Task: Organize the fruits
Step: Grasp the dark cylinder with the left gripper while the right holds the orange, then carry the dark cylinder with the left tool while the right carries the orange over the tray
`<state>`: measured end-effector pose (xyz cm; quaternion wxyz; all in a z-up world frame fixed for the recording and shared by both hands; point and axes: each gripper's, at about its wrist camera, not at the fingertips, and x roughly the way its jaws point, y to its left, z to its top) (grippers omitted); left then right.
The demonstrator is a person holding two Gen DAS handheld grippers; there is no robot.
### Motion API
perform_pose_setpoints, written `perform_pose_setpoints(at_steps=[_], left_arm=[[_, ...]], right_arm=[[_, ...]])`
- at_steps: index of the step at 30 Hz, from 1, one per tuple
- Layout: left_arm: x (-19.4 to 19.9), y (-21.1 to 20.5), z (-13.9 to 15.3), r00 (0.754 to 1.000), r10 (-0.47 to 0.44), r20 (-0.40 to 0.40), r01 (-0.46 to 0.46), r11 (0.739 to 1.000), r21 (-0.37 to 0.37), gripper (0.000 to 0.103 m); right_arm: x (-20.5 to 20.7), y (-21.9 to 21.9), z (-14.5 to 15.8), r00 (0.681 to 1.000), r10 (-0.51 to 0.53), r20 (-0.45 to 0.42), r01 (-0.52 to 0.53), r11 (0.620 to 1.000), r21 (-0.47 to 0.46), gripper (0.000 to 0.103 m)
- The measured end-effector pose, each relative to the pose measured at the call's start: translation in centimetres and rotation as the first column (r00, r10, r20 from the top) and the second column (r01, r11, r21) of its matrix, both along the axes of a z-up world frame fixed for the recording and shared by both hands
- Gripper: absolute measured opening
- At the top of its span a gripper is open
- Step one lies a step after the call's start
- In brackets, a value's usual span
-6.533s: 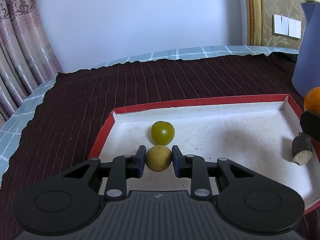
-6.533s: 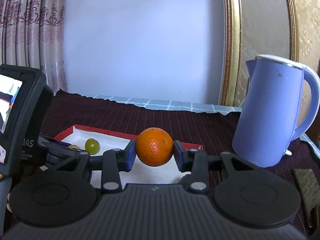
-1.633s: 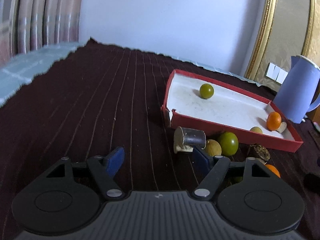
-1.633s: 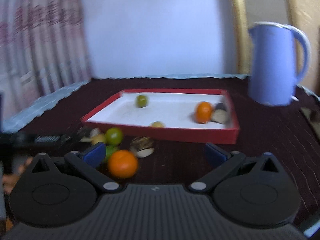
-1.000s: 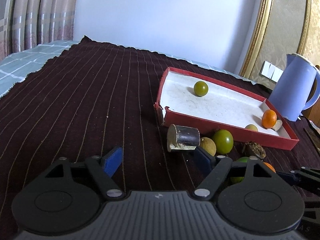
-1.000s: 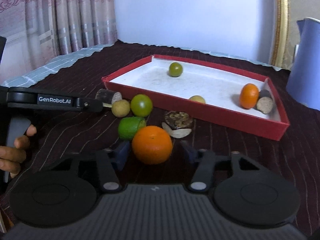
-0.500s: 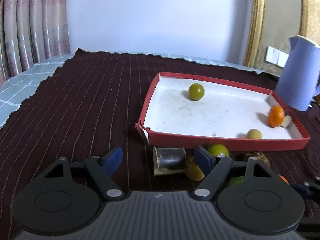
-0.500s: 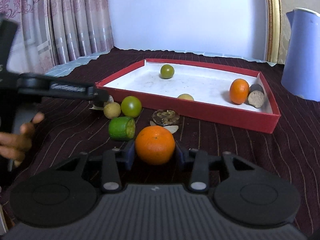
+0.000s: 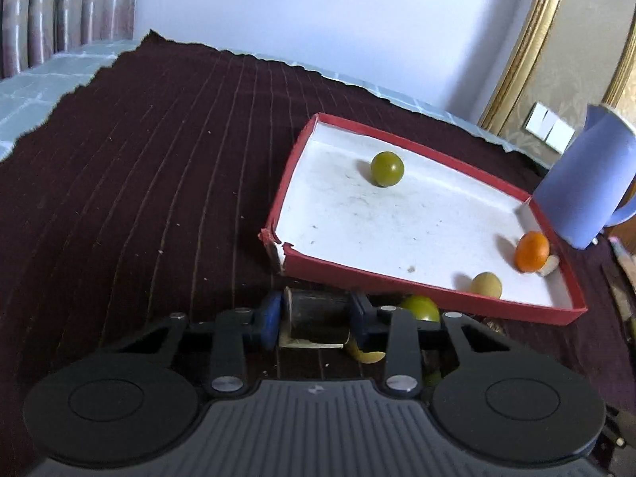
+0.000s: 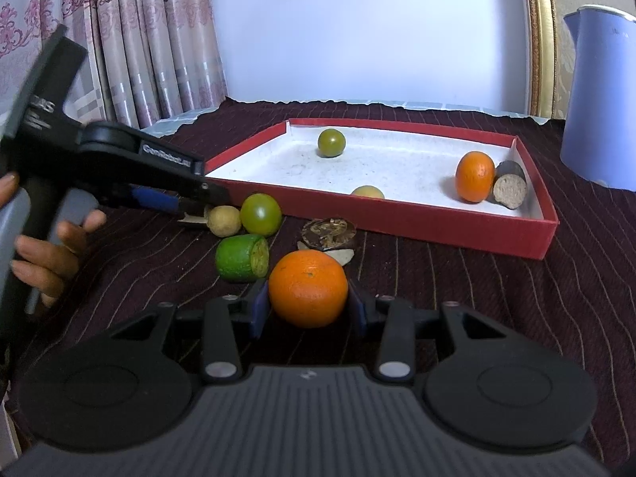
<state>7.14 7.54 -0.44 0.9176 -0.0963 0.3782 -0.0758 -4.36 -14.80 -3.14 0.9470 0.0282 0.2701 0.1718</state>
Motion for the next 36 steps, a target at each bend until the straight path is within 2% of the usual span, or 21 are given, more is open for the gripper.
perform_pose_setpoints(at_steps=[3,8,12,17,24,36], left_arm=[[-0.4,-0.1,0.2,1.000,-0.004,0.008,0.004,1.000,0.015,0.034],[-0.7,0.5,0.6,1.000,-0.012,-0.009,0.011,0.999,-0.034,0.034],[-1.4,0.6,1.7,0.999,-0.018,0.030,0.019,0.999,-0.030,0.034],[-2.2,-0.4,3.0,0.996,-0.027,0.088,0.026,1.000,0.015,0.034],[-2.9,-3.0,2.6,0.991,-0.064,0.114,0.052,0.993,0.102,0.034],[-4.0,-6.8,3.4,0.975,-0.117,0.191,0.075,0.974,0.212,0.034]], right_arm=[[0.0,0.0,0.0,1.000,-0.010,0.003,0.010,1.000,0.000,0.039],[-0.1,-0.4,0.1,0.999,-0.033,0.004,0.033,0.999,0.021,0.039],[-0.1,-0.8,0.3,0.999,-0.050,0.008,0.050,0.998,0.033,0.039],[-0.2,-1.1,0.6,0.997,-0.073,0.017,0.072,0.997,0.036,0.039],[-0.4,-1.3,1.0,0.995,-0.099,0.033,0.098,0.995,0.032,0.039],[-0.4,-2.6,3.6,0.979,-0.174,0.106,0.168,0.983,0.068,0.039]])
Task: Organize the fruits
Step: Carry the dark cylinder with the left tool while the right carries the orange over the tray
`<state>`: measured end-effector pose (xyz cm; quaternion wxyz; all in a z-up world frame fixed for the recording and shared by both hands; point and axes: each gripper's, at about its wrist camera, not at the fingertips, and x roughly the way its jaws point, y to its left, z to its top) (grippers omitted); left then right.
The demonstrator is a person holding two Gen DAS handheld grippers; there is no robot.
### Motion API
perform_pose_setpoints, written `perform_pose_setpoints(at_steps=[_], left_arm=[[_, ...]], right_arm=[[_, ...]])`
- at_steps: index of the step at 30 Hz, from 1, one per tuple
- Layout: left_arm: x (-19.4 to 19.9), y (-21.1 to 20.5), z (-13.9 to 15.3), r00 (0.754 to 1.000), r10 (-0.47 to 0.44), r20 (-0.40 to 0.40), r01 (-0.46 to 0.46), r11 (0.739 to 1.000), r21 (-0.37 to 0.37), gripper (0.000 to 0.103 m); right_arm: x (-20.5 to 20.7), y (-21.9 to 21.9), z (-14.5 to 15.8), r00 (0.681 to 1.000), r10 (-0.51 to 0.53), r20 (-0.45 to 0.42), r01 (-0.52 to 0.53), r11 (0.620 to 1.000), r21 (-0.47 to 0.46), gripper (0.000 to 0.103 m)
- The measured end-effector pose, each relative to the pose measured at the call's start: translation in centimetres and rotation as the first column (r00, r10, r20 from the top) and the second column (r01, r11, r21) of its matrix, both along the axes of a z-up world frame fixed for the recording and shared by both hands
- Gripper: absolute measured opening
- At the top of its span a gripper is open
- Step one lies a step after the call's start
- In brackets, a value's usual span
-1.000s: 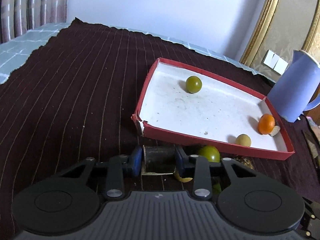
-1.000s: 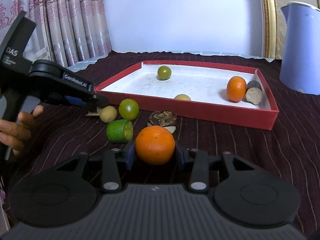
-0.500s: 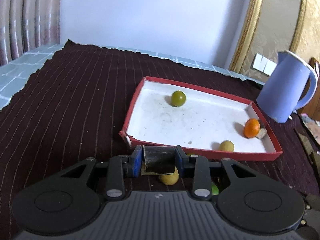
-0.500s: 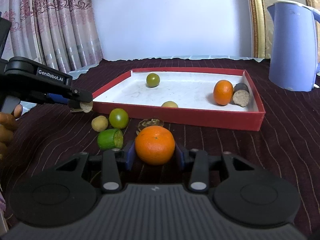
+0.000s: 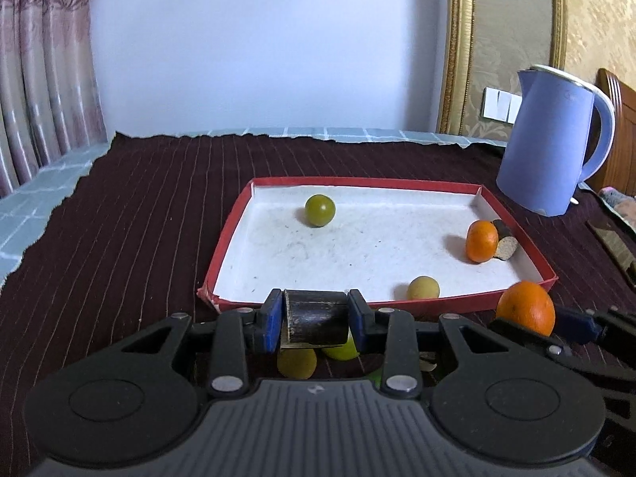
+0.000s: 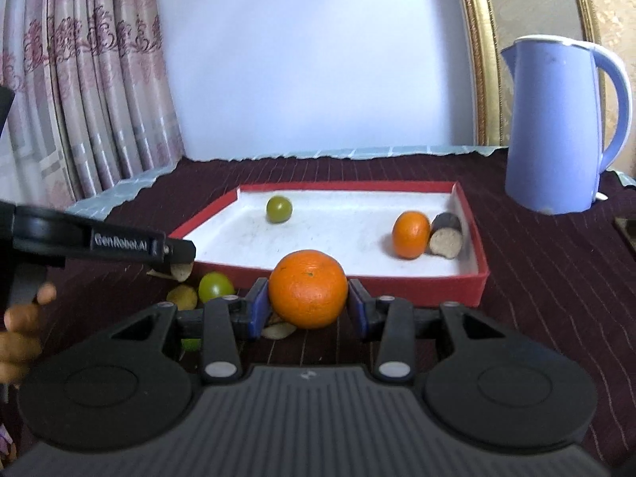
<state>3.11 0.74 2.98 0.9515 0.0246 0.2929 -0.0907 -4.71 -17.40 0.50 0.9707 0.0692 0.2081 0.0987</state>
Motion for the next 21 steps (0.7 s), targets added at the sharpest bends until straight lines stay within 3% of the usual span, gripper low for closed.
perform_pose_setpoints(at_steps=[21], left_arm=[[1.7,-2.1,-0.4,0.999,0.049,0.016,-0.050,0.995,0.082,0.034]], right_arm=[[1.3,-0.2,1.6,0.999,-0.009,0.033,0.010,0.999,-0.030,0.039]])
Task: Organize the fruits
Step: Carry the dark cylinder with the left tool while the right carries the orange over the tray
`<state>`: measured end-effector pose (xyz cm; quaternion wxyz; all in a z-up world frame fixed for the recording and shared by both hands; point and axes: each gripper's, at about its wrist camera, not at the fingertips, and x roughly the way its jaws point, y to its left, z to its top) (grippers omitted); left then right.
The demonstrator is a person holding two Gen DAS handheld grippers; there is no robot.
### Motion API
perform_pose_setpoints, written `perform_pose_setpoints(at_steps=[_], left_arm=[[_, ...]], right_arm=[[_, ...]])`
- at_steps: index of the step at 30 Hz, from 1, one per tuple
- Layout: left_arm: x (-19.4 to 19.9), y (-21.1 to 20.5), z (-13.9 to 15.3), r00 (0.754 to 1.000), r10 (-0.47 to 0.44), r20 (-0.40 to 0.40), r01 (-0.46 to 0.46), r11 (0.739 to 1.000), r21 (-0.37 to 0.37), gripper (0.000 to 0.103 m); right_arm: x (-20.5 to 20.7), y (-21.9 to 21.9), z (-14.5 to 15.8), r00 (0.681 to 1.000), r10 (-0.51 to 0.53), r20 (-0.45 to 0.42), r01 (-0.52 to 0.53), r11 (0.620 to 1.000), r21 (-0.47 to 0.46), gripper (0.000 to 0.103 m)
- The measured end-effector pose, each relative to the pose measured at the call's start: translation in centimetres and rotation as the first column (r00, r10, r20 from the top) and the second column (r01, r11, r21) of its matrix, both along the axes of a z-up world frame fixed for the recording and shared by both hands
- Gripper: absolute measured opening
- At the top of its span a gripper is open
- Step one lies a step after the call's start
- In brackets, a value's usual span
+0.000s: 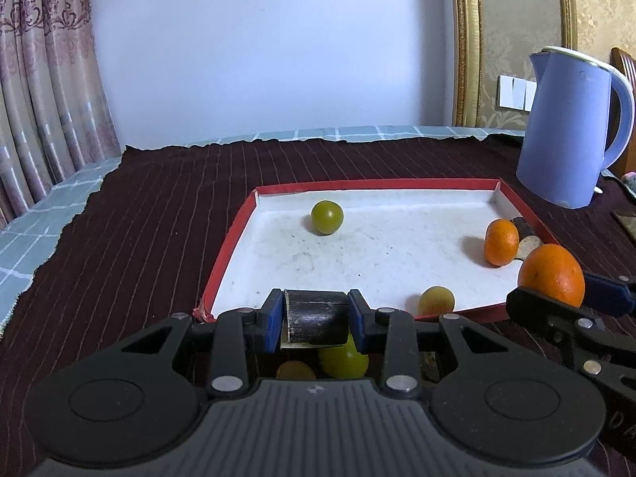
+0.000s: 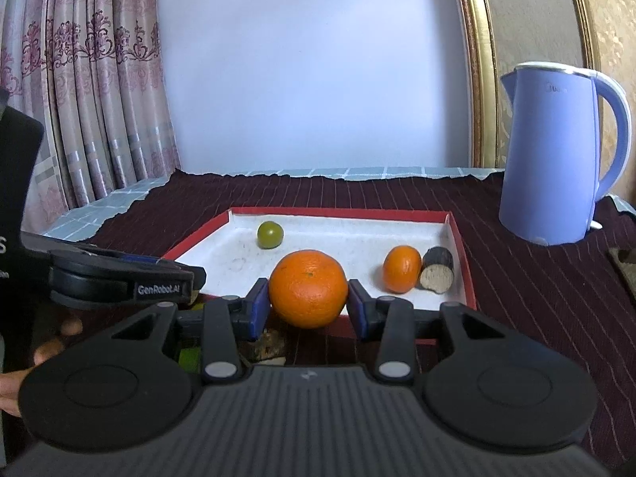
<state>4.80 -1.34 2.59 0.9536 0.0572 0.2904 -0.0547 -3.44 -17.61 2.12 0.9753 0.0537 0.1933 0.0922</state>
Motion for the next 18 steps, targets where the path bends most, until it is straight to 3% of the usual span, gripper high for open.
perform_pose_setpoints(at_steps=[18], left_arm=[[1.8,-1.4,0.4,1.000,0.019,0.006,-0.019,0.999,0.037,0.034]], right_arm=[[1.4,0.0,0.7,1.000,-0.005,0.013,0.006,1.000,-0.017,0.039]])
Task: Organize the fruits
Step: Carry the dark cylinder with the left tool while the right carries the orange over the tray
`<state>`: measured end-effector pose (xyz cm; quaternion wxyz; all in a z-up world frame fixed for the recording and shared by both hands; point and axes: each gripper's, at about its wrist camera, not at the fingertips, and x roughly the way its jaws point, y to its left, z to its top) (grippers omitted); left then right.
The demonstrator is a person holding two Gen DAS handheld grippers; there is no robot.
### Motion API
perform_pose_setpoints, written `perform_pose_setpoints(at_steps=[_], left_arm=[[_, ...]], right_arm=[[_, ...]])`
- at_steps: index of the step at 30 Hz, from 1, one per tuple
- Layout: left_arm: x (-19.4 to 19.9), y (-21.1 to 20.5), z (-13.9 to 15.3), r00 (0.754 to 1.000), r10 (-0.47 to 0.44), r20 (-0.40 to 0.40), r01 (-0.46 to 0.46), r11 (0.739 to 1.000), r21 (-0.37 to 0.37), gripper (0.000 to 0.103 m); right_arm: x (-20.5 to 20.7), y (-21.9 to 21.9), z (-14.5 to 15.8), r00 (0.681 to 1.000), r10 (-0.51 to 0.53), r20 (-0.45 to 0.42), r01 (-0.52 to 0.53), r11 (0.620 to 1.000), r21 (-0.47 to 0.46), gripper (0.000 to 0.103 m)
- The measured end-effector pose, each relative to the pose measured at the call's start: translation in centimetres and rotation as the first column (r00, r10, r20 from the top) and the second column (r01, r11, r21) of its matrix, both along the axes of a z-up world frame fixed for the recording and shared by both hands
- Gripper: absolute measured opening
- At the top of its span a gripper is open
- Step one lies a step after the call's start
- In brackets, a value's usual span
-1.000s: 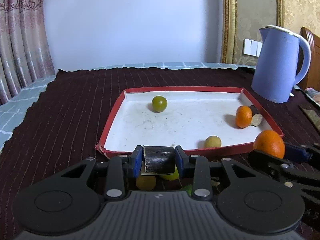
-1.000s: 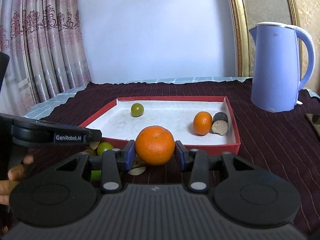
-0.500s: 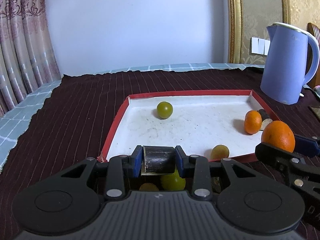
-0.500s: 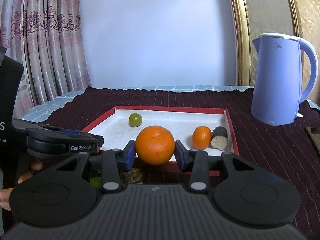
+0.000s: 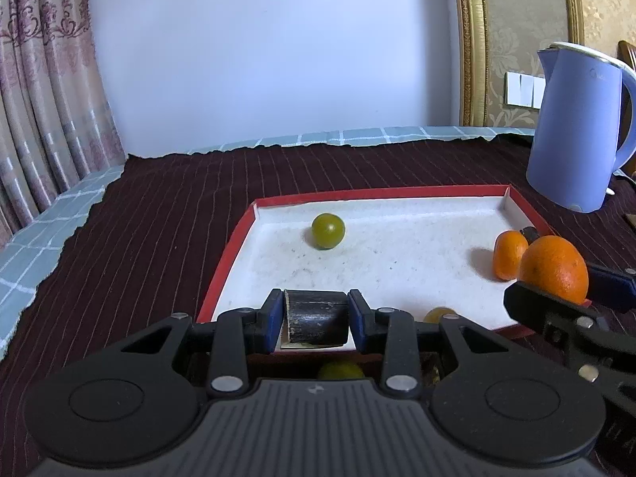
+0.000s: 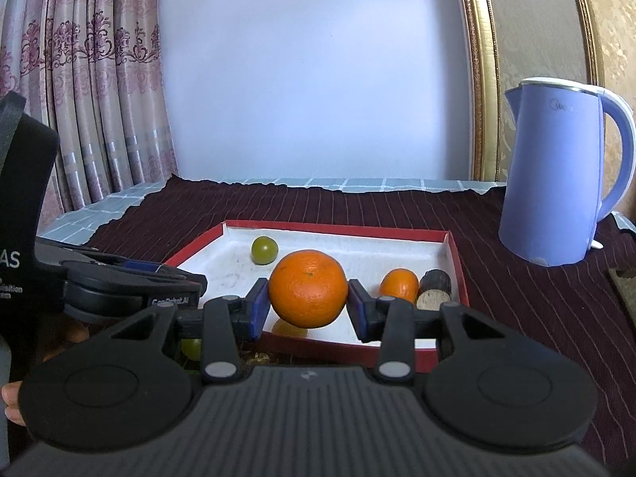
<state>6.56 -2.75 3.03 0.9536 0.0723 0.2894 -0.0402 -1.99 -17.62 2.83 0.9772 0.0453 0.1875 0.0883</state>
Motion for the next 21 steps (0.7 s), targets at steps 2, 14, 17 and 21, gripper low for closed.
perform_pose_setpoints(at_steps=[2,14,17,21], left_arm=[[0.4,-0.3,0.1,1.000,0.005,0.001,-0.005,1.000,0.008,0.034],[2.7,-1.1,0.5,0.999,0.032,0.005,-0.033,0.998,0.044,0.034],[3.3,-1.2,0.4,0.999,0.037,-0.009,-0.036,0.998,0.046,0.034],[4.3,-1.3,0.2,0.999,0.038,-0.032,-0.036,0.998,0.047,0.034]], right_arm=[[0.2,-0.1,0.1,1.000,-0.002,0.000,0.002,1.000,-0.001,0.039],[2.1,-1.0,1.0,1.000,-0.025,0.014,0.025,1.000,-0.008,0.039],[2.7,-1.0,1.0,1.000,-0.028,0.011,0.028,0.999,-0.015,0.039],[3.2,-1.0,1.2,1.000,-0.028,0.011,0.028,0.999,-0.022,0.039]])
